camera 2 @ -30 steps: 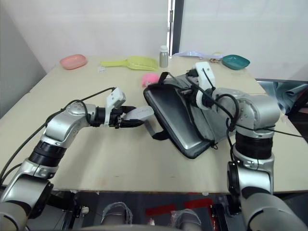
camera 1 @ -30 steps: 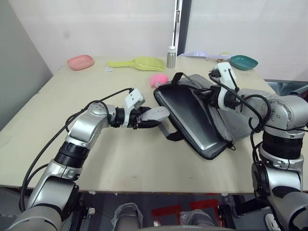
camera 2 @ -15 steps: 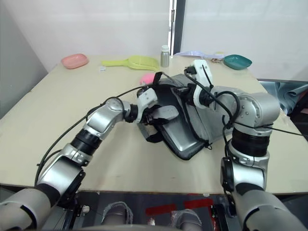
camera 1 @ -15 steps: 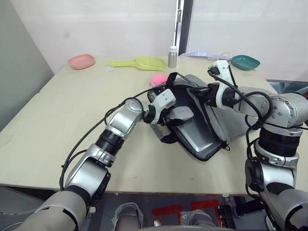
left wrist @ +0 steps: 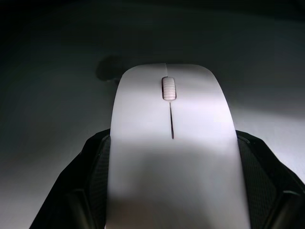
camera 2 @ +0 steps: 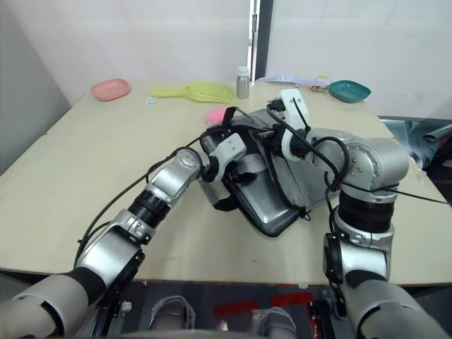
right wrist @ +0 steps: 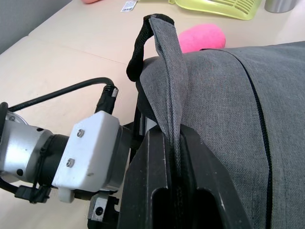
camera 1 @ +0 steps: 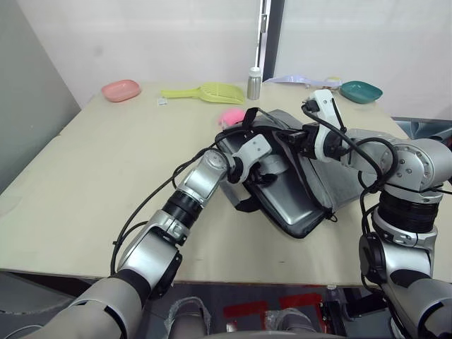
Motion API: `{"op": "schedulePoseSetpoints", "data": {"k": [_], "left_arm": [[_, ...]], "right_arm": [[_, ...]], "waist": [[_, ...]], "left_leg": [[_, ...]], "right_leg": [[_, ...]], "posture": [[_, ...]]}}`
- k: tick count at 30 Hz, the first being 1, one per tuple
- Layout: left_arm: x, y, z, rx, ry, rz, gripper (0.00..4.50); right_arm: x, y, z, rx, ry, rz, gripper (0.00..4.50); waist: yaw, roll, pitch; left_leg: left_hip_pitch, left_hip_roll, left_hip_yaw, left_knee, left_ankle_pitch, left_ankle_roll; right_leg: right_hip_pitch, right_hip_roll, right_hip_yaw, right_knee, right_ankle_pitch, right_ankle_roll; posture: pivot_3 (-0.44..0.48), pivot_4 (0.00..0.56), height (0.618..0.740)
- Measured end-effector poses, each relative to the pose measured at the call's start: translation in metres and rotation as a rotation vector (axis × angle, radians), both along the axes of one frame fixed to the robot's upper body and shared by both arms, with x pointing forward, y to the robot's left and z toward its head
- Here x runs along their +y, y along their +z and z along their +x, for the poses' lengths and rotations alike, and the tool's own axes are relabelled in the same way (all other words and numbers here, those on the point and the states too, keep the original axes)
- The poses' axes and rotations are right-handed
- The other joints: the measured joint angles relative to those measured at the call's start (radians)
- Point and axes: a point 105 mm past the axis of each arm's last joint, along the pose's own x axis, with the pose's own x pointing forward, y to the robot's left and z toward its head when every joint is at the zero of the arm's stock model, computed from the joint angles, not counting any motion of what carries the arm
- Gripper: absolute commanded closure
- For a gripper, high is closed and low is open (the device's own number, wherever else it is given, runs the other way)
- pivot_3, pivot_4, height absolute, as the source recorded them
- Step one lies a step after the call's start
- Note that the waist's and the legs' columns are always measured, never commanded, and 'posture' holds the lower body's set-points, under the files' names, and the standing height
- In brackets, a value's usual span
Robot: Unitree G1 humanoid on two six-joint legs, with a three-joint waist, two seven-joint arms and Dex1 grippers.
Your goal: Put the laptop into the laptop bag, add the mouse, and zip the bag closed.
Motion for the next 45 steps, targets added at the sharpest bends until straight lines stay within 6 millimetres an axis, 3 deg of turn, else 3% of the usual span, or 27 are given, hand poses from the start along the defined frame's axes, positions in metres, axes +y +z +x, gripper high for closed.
{"op": "schedulePoseSetpoints", "data": {"k": [7, 13, 15, 17, 25, 29, 37, 45], "left_arm": [[-0.016, 0.002, 0.009, -0.019, 0.057, -0.023, 1.63], [-0.016, -0.001, 0.013, -0.020, 0.095, -0.039, 1.63], [-0.016, -0.001, 0.012, -0.019, 0.092, -0.040, 0.59], [-0.014, -0.001, 0.010, -0.020, 0.084, -0.042, 0.05], [-0.011, 0.002, 0.004, -0.009, 0.067, -0.063, 0.05], [-0.009, 0.021, -0.009, -0.051, 0.018, -0.106, 0.05], [0.049, 0.058, -0.009, -0.221, 0.100, -0.068, 0.05], [0.125, 0.064, -0.024, -0.262, 0.203, 0.015, 0.05]], "right_arm": [[0.001, 0.000, 0.000, 0.001, 0.002, -0.001, 4.47], [0.001, -0.001, 0.000, 0.004, 0.000, -0.003, 4.47], [0.001, -0.001, 0.000, 0.005, 0.000, -0.003, 4.50], [0.001, -0.001, 0.000, 0.005, 0.001, -0.003, 4.50], [0.000, -0.002, -0.001, 0.008, 0.001, -0.003, 4.50], [0.001, -0.002, -0.001, 0.009, 0.006, -0.002, 4.50], [0.001, -0.004, -0.002, 0.015, 0.013, 0.000, 4.50], [0.000, -0.004, -0.002, 0.017, 0.021, 0.002, 4.50]], "waist": [[0.001, 0.000, 0.000], [0.002, 0.000, 0.000], [0.003, 0.000, 0.000], [0.002, 0.000, 0.000], [0.003, 0.000, 0.000], [0.001, 0.000, 0.000], [-0.004, 0.001, 0.000], [-0.006, 0.002, 0.001]], "left_leg": [[0.000, 0.000, 0.000, 0.000, 0.000, 0.000], [0.000, 0.000, 0.000, 0.000, 0.000, 0.000], [0.000, 0.000, 0.000, 0.000, 0.000, 0.000], [0.000, 0.000, 0.000, 0.000, 0.000, 0.000], [0.000, 0.000, 0.000, 0.000, 0.000, 0.000], [0.000, 0.000, 0.000, -0.001, 0.000, 0.000], [0.000, 0.000, 0.000, -0.001, 0.000, 0.000], [0.000, 0.000, 0.000, -0.003, 0.000, -0.001]], "right_leg": [[0.000, 0.000, 0.000, 0.000, 0.000, 0.001], [0.000, 0.000, 0.000, 0.000, 0.001, 0.001], [0.000, 0.000, 0.000, 0.000, 0.001, 0.001], [0.000, 0.000, 0.000, 0.000, 0.001, 0.001], [0.000, 0.000, 0.000, -0.001, -0.001, -0.001], [0.000, 0.000, 0.000, -0.001, -0.002, -0.004], [0.000, 0.000, 0.000, -0.001, -0.002, -0.004], [-0.001, 0.000, -0.001, -0.003, -0.003, -0.004]], "posture": [[0.000, 0.150, 0.740], [0.000, 0.150, 0.740], [0.000, 0.150, 0.740], [0.000, 0.150, 0.740], [0.000, 0.150, 0.740], [0.000, 0.150, 0.740], [0.000, 0.150, 0.740], [0.000, 0.150, 0.740]]}}
